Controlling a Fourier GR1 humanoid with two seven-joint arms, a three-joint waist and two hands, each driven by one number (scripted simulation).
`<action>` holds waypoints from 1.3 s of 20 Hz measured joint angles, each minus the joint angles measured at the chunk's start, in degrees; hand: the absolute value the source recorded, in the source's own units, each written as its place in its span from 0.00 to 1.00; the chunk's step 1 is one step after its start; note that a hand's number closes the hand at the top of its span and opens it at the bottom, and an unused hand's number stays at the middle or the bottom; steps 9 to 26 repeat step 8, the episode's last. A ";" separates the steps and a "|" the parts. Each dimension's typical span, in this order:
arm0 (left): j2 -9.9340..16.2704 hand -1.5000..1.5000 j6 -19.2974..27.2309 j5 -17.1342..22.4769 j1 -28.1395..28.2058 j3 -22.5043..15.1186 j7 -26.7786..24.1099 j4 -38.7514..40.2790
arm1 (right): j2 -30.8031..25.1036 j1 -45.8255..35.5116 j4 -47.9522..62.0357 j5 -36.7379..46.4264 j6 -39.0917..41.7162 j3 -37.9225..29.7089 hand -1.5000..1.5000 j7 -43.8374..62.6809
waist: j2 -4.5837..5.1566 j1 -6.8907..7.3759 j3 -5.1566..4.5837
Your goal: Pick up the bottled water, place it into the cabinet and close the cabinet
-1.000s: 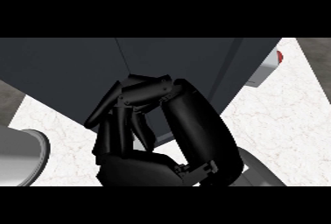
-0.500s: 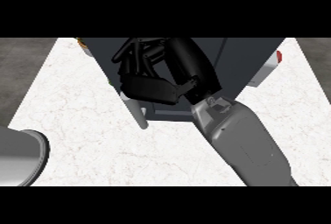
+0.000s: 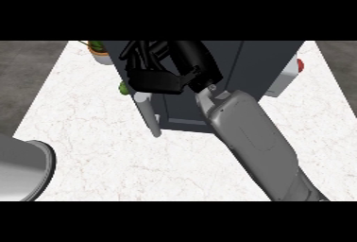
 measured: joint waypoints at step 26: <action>0.74 1.00 -0.83 1.22 -0.70 0.69 1.53 -1.39 | -0.07 -1.40 4.84 -0.55 2.89 -1.18 1.00 -5.34 | -0.59 1.00 -0.31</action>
